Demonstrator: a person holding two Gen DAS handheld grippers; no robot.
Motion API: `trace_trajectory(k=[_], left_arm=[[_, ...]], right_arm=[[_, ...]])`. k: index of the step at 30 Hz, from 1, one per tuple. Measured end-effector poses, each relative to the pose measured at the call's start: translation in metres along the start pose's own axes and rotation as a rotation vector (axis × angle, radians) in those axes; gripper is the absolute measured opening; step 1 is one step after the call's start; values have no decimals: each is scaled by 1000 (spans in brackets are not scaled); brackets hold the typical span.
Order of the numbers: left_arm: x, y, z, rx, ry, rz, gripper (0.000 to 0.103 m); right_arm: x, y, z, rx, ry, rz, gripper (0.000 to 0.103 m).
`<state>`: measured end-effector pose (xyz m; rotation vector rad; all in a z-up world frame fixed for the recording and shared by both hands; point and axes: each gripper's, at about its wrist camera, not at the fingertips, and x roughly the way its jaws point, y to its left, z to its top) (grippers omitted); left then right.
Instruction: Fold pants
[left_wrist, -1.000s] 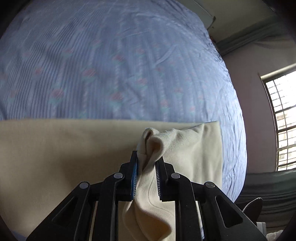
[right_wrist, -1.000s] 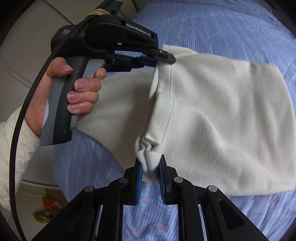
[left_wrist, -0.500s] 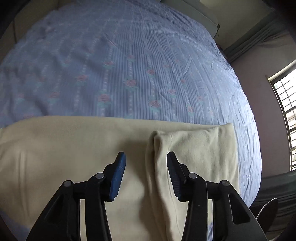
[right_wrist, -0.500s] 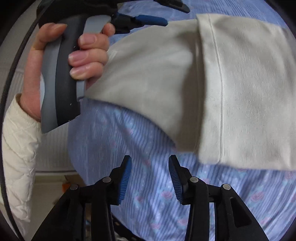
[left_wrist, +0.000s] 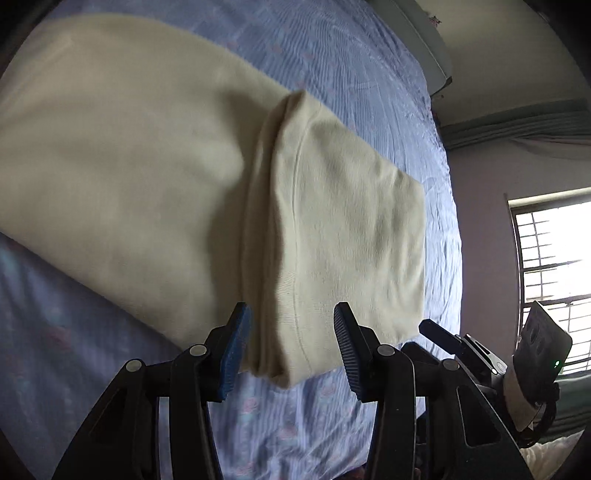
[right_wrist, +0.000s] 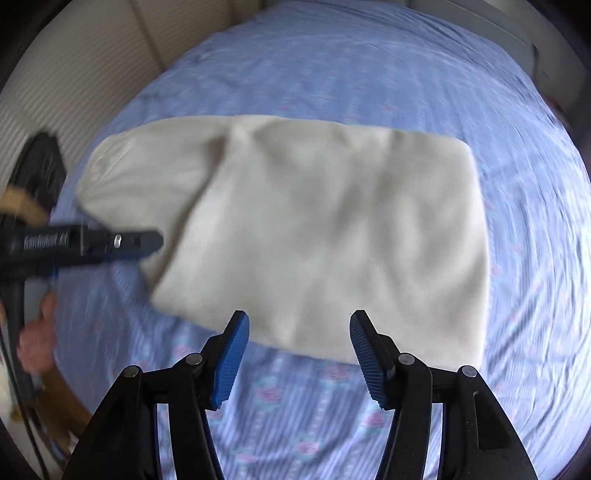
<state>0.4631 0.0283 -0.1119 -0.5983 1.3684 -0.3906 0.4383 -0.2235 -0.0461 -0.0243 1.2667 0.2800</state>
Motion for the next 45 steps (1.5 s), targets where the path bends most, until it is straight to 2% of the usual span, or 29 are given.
trace_trajectory(k=[4, 8, 12, 14, 16, 19, 21, 24, 26, 28, 30, 33, 36, 40, 43, 45], left_arm=[[22, -2, 10, 21, -2, 104, 45], [36, 9, 24, -39, -5, 86, 45], [43, 7, 33, -12, -1, 94, 44], [43, 6, 33, 16, 1, 95, 16], [39, -1, 38, 35, -9, 90, 13], [17, -26, 46, 137, -85, 65, 13], [13, -32, 53, 185, -90, 91, 13], [31, -14, 58, 171, -7, 196, 14], [31, 0, 59, 124, 14, 238, 30], [16, 3, 62, 81, -19, 250, 32], [-2, -6, 69, 123, -91, 311, 32], [-11, -22, 89, 187, -124, 275, 32], [5, -35, 115, 233, -118, 251, 32], [40, -36, 147, 242, -70, 252, 32], [53, -35, 156, 261, -41, 279, 32], [65, -38, 158, 281, -24, 288, 26]], right_arm=[[11, -14, -4, 69, 15, 18, 58], [12, -13, -7, 97, 29, 50, 58], [8, -12, -15, 117, 34, 94, 59], [12, -9, -16, 117, 38, 101, 58], [17, -6, -16, 115, 43, 120, 59], [28, 5, -17, 106, 68, 155, 59], [34, 13, -16, 91, 79, 168, 59], [42, 25, -16, 58, 94, 176, 59], [49, 32, -15, 65, 126, 201, 59], [49, 38, -15, 42, 132, 215, 59], [44, 42, -14, 33, 123, 236, 59], [32, 40, -10, 88, 74, 276, 59], [29, 45, -1, 121, 44, 310, 59], [42, 61, 8, 125, 67, 360, 58], [51, 77, 13, 108, 72, 373, 56], [59, 83, 15, 113, 83, 380, 53]])
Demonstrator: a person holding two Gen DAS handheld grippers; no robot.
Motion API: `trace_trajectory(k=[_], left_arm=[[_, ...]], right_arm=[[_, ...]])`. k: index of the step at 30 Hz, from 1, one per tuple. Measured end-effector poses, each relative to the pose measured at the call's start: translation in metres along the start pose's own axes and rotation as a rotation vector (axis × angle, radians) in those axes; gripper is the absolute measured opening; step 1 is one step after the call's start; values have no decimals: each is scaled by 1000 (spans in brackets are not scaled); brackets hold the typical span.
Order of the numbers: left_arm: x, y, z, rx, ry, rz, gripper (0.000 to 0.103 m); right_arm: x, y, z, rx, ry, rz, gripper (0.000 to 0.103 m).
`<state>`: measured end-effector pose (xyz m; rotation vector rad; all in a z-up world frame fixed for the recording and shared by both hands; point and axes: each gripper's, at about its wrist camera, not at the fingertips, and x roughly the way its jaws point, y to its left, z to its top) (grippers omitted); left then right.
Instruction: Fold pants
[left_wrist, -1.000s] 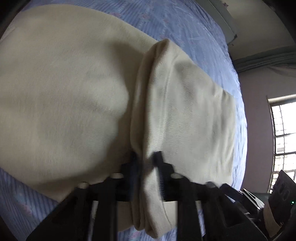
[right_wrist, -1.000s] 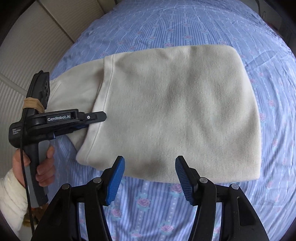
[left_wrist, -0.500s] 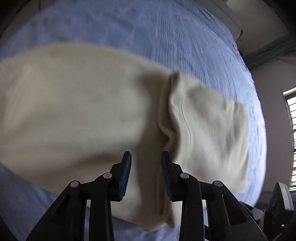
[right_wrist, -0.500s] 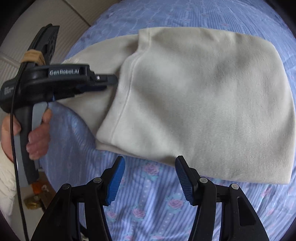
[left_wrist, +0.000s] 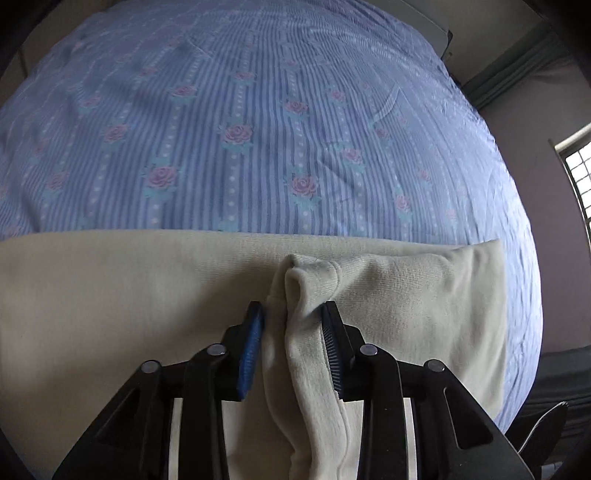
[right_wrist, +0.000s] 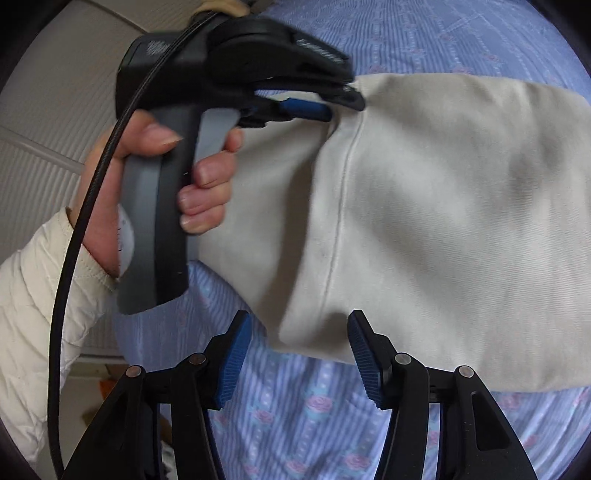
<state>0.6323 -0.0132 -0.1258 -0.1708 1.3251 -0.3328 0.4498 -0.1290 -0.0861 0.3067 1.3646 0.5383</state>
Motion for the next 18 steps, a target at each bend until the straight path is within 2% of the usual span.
trace_trajectory(k=[3, 4, 5, 7, 9, 10, 11, 14, 15, 16, 17, 18], left_arm=[[-6, 3, 2, 0, -14, -16, 14], [-13, 9, 4, -23, -37, -39, 7], [-19, 13, 6, -43, -57, -59, 6], [-34, 25, 11, -104, -112, -103, 2], [-44, 33, 20, -119, -180, -42, 2], [-44, 35, 23, -115, -181, -38, 2], [-41, 36, 25, -112, -158, -35, 2], [-32, 29, 16, -47, -79, -31, 2], [-32, 28, 12, -38, -66, -44, 4], [-34, 28, 7, -41, -61, -63, 12], [-36, 30, 2, -50, -54, -101, 26], [-37, 32, -2, -56, -54, -120, 32]], right_arm=[[12, -1, 4, 10, 13, -18, 46], [16, -1, 5, 15, 17, -28, 41], [19, -2, 5, 18, 23, -33, 31], [29, -2, 8, 26, 43, -24, 28], [35, 1, 10, 40, 51, 7, 16], [38, 6, 12, 42, 69, 69, 11], [43, 11, 12, 44, 97, 116, 11], [47, 27, 14, -9, 101, 84, 12], [42, 31, 13, -26, 85, 66, 12], [33, 34, 10, -45, 61, 45, 12], [25, 37, 9, -61, 41, 27, 14], [16, 40, 6, -82, 20, 3, 16]])
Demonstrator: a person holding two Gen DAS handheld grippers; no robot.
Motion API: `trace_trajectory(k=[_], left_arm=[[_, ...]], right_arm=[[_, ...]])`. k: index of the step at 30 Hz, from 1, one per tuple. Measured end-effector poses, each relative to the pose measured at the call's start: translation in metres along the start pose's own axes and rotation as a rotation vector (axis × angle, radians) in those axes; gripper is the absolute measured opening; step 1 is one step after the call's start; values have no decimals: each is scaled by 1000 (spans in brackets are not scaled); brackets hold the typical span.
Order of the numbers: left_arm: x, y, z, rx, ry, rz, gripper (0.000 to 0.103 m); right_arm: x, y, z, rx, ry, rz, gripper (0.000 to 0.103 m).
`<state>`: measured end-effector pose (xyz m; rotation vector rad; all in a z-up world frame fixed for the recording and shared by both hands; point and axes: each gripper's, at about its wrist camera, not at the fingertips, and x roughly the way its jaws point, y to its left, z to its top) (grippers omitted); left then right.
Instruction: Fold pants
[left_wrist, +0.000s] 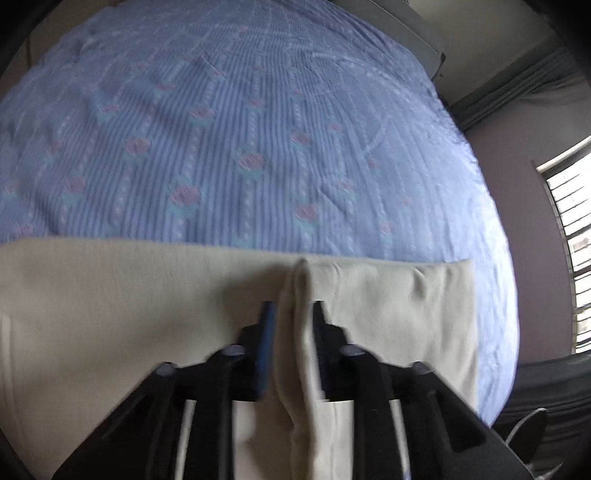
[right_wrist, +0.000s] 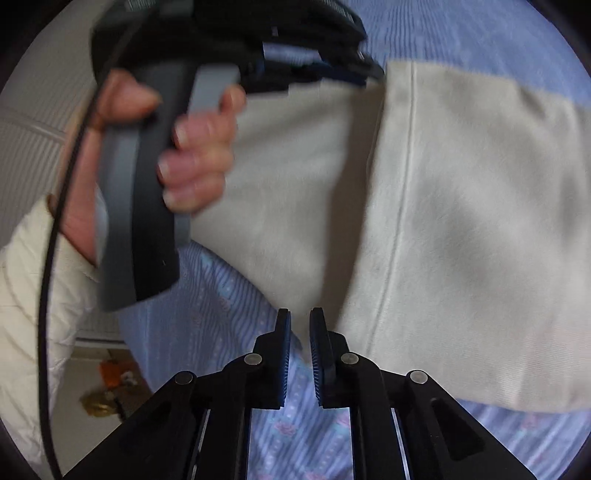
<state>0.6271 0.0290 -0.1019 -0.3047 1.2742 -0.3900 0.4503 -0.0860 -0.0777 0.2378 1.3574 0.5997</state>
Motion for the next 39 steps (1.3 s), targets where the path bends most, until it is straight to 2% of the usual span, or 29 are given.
trace_trajectory(k=[1, 2, 3, 6, 12, 13, 14, 16, 18, 19, 21, 23, 26, 28, 30, 32, 34, 36, 37, 39], left_arm=[[1, -1, -3, -4, -6, -1, 40], [0, -1, -5, 3, -10, 0, 41], [2, -1, -5, 13, -5, -3, 42], [18, -7, -1, 28, 14, 11, 47], [52, -5, 8, 34, 79, -5, 47], [55, -4, 9, 17, 85, -23, 33], [56, -5, 10, -8, 104, -71, 19], [42, -12, 13, -6, 55, -89, 16], [17, -16, 17, -12, -30, -187, 15], [14, -16, 18, -11, -48, -196, 15], [20, -11, 20, -8, -44, -138, 15], [36, 3, 18, -62, -4, -101, 16], [44, 19, 12, -148, 0, -115, 19], [38, 12, 10, -121, -16, -79, 24], [24, 3, 10, -73, -52, 16, 34], [2, 1, 10, -65, -121, 74, 43], [-22, 6, 8, -74, -175, 137, 44], [-52, 9, 0, -68, -221, 185, 45], [-65, 13, -6, -71, -240, 203, 50], [-94, 18, -22, -86, -280, 237, 57]], right_arm=[[-8, 4, -3, -22, -22, -24, 26], [-13, 6, -5, -36, -43, -53, 39], [-16, 7, -7, -40, -53, -78, 43], [-11, 2, -5, -10, -62, -119, 44], [16, -22, 7, 99, 9, -91, 44], [22, -22, 9, 116, 15, -84, 44], [23, -23, 8, 120, 14, -80, 44], [28, -25, 13, 113, 13, -73, 44], [31, -20, 13, 100, 9, -65, 44], [31, -17, 10, 85, 6, -65, 44], [32, -11, 6, 61, 7, -59, 44], [35, -15, -4, 61, 38, -49, 44], [44, -18, 0, 90, 60, -29, 44], [44, -19, 12, 69, 65, -38, 44], [39, -17, 2, 35, 73, -53, 44], [32, -12, -4, 47, 69, -42, 46], [22, -9, -5, 84, 61, -9, 47], [14, -1, -6, 91, 85, 73, 47], [8, 8, -9, 64, 91, 93, 47], [-8, 26, -13, -19, 61, 66, 47]])
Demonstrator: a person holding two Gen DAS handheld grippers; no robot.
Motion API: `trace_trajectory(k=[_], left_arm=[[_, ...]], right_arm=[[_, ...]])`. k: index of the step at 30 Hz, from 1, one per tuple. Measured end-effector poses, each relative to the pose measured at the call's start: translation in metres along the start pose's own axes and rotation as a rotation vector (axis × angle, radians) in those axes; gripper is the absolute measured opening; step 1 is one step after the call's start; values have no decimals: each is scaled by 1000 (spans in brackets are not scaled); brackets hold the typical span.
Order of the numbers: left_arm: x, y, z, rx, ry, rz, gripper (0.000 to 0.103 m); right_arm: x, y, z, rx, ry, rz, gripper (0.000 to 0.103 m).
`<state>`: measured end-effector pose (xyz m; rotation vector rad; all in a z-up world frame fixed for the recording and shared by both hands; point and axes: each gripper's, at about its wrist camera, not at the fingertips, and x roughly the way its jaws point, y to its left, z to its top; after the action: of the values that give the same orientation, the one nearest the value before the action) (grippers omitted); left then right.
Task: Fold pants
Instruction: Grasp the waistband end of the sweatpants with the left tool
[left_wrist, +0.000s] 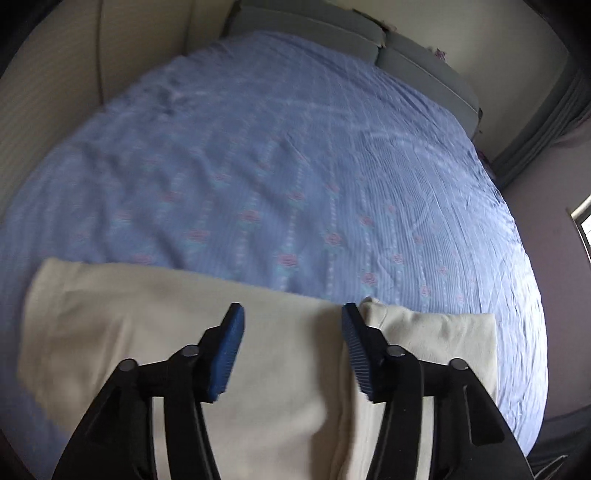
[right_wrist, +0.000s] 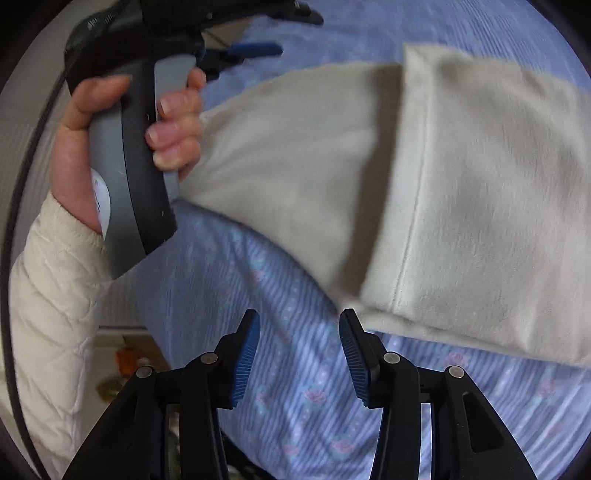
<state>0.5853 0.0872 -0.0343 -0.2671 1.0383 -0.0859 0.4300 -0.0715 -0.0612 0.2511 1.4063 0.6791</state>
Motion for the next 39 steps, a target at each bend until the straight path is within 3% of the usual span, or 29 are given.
trace_trajectory(k=[4, 7, 11, 17, 20, 25, 33, 37, 39], left_arm=[[-45, 35, -30, -95, -29, 85, 70], [-72, 70, -56, -194, -23, 138, 76], [-98, 112, -88, -283, 4, 212, 81], [-98, 151, -113, -342, 89, 179, 83], [-91, 168, -115, -391, 95, 134, 89], [-57, 204, -113, -513, 118, 58, 90], [-5, 236, -110, -653, 130, -25, 90], [14, 245, -89, -635, 132, -3, 89], [19, 246, -74, -605, 131, 1, 81]], right_arm=[[-33, 16, -7, -38, -121, -140, 70], [-55, 17, -5, -16, -197, -229, 74], [-71, 23, 10, -7, -217, -309, 75], [-83, 27, 38, 51, -233, -348, 75], [-70, 32, 53, 104, -199, -351, 75], [-48, 33, 62, 188, -149, -380, 75], [-17, 62, 84, 121, -95, -392, 75], [-4, 68, 96, 90, -72, -406, 75], [-2, 68, 99, 100, -68, -399, 75]])
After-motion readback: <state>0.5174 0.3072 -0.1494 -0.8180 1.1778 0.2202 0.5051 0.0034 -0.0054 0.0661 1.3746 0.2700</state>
